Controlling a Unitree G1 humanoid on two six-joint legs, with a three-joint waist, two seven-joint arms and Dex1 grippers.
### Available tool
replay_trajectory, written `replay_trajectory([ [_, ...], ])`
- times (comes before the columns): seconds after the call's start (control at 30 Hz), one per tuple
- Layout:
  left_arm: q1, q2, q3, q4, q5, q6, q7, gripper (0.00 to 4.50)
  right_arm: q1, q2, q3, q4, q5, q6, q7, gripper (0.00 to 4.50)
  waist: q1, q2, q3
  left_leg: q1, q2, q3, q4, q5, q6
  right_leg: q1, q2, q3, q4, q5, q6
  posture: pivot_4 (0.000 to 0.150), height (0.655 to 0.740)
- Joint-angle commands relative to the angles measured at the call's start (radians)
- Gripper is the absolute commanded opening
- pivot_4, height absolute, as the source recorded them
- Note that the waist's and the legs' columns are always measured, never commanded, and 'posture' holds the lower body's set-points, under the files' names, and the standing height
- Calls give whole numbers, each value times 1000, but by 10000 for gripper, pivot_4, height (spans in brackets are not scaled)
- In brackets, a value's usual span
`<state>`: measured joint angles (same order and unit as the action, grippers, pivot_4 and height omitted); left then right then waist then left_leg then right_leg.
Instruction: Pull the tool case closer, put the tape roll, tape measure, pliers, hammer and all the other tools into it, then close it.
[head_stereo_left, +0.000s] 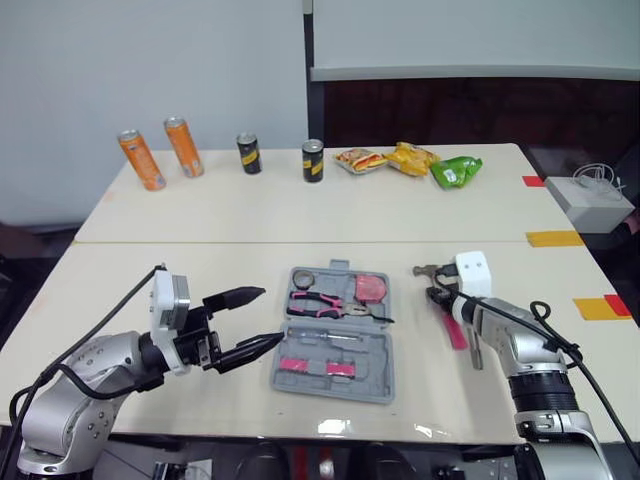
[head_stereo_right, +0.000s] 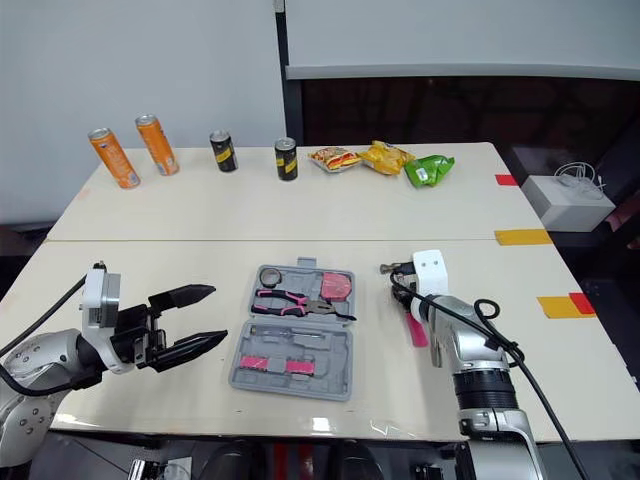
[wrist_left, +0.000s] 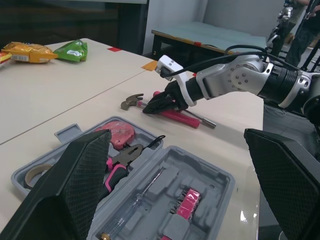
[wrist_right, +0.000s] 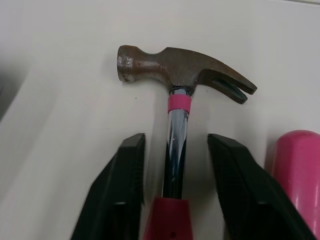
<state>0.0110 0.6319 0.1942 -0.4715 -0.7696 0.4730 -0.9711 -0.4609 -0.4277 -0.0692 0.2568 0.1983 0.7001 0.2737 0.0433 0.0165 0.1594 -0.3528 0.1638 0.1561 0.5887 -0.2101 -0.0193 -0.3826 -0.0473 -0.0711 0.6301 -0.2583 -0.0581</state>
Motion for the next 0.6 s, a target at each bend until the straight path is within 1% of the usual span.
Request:
replay_trajectory([
  [0.03, 10, -2, 14, -45, -14, -21, 5, 45000, -2, 21, 6, -18, -6, -7, 9, 6976, -2, 0, 0, 0, 0, 0, 0, 0, 0, 0, 0, 0, 0, 0, 0, 1500, 7400],
  [0.1, 15, -2, 14, -46, -12, -25, 6, 45000, 4, 27, 3, -29, -8, -4, 7, 604, -3, -1, 0, 0, 1, 0, 0, 0, 0, 0, 1, 0, 0, 0, 0, 1500, 7400],
  [0.13, 17, -2, 13, -46, -11, -26, 6, 45000, 8, 32, 0, -40, -7, 0, 6, 30, -4, -1, 0, 0, 1, 0, 0, 0, 0, 0, 1, 0, 0, 0, 0, 1500, 7400],
  [0.3, 26, -6, 7, -47, -7, -34, 9, 45000, 33, 53, -19, -107, 2, 25, -7, 30, -5, -1, 0, 0, 1, 1, 0, 0, 0, 0, 1, 1, 0, 0, 0, 1500, 7400],
  [0.6, 42, -5, 7, -41, -5, -43, 5, 45000, 148, 88, -85, -407, 45, 194, -61, 30, 3, 0, 0, 0, 1, 2, 0, 0, 0, -2, 1, 2, 0, 0, 0, 1500, 7400],
])
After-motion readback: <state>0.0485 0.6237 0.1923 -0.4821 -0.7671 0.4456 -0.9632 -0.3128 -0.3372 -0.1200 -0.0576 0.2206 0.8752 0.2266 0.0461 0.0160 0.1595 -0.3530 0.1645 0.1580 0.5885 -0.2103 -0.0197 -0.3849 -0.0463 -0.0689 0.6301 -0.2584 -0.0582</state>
